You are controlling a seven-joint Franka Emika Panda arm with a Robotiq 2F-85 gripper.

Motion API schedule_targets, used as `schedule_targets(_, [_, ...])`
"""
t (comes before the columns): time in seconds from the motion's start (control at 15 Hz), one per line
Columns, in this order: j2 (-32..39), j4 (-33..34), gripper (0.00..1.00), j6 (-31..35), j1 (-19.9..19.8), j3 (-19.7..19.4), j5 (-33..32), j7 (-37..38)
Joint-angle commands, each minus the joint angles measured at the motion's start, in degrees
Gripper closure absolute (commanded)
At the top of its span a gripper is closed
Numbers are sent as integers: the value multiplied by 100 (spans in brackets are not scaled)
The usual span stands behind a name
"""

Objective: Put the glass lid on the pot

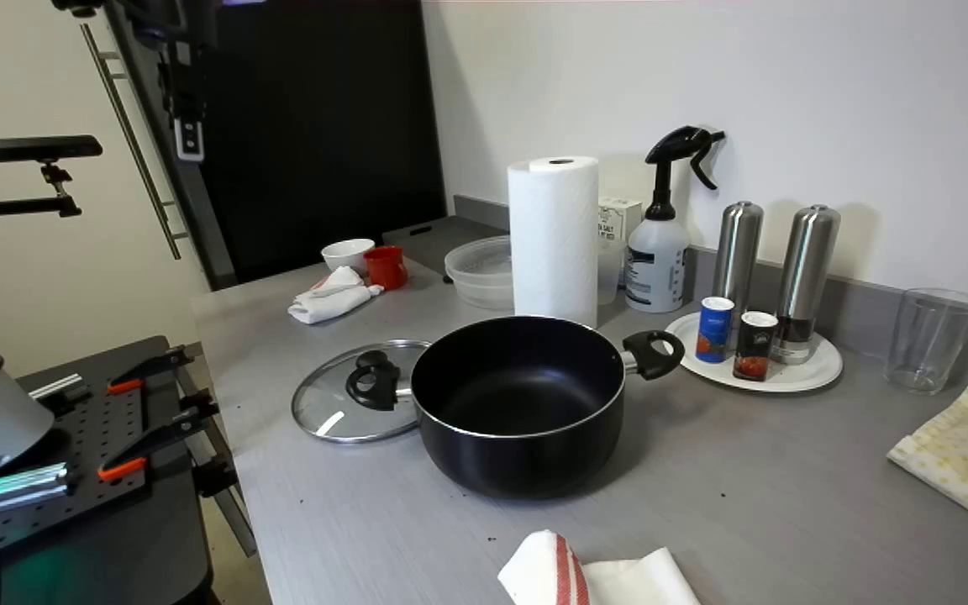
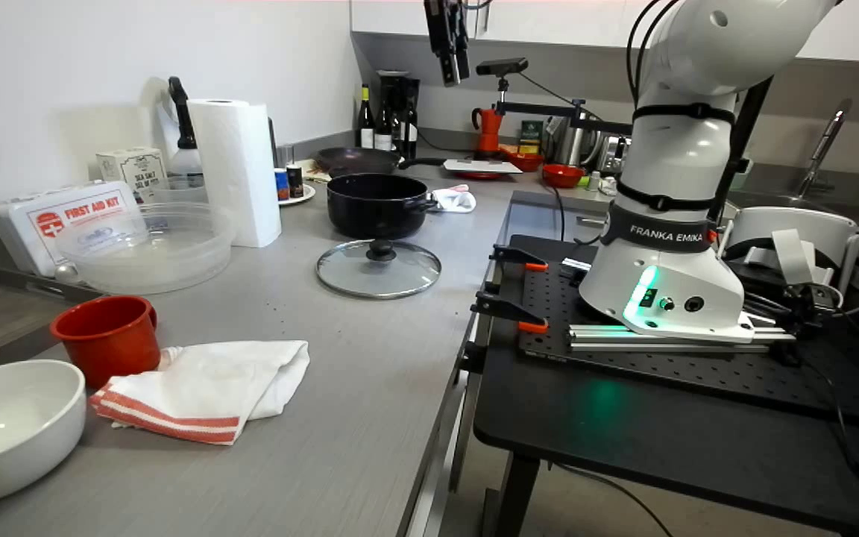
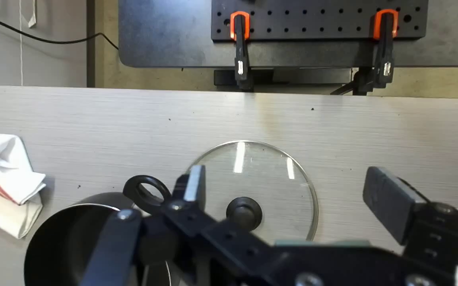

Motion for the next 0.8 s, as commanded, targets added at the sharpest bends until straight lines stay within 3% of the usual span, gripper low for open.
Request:
schedule_targets(0.0, [645,155,0,553,3,-227,-99,-218])
schedule_targets(0.73, [2488,379,0,2398,-117,-649,12,-888])
